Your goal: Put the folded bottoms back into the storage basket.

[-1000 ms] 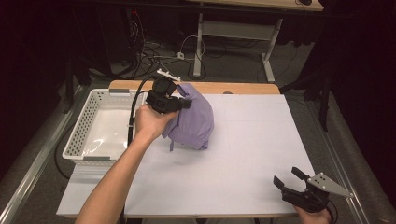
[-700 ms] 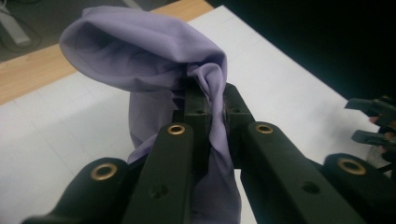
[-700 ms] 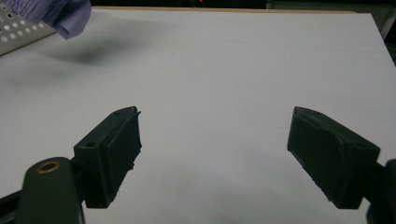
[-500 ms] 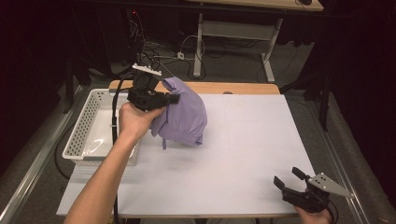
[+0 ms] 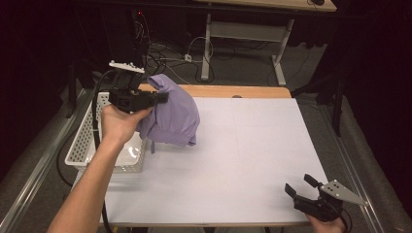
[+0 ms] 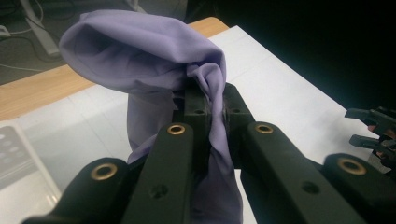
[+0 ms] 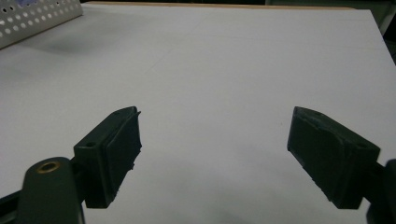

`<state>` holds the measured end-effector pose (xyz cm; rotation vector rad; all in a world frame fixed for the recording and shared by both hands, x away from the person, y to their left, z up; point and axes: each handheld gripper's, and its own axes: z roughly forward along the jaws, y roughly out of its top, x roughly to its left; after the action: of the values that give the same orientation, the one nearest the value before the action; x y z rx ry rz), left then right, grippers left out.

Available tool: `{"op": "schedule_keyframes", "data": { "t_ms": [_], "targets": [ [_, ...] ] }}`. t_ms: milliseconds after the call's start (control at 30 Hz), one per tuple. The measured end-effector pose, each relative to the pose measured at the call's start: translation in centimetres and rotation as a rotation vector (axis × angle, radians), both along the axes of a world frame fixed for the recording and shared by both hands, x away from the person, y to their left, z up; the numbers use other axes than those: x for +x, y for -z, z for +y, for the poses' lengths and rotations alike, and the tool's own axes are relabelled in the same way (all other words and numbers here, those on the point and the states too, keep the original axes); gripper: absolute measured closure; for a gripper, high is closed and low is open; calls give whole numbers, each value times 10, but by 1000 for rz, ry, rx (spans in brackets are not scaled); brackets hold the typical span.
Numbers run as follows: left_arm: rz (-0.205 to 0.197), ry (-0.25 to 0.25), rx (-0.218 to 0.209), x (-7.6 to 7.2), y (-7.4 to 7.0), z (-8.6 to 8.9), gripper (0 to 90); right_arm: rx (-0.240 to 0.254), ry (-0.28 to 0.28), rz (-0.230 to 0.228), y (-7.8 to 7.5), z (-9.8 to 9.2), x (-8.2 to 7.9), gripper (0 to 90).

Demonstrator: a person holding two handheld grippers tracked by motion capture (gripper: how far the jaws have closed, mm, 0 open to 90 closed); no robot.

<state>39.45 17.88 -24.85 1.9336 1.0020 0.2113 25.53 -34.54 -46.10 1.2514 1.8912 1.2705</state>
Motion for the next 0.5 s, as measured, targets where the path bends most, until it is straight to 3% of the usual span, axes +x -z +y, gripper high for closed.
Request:
{"op": "schedule_keyframes", "data": {
  "t_ms": [500],
  "targets": [
    [-35, -64, 6, -14, -16, 38, 822, -8, -3, 0, 0, 1, 0, 182]
  ]
}}
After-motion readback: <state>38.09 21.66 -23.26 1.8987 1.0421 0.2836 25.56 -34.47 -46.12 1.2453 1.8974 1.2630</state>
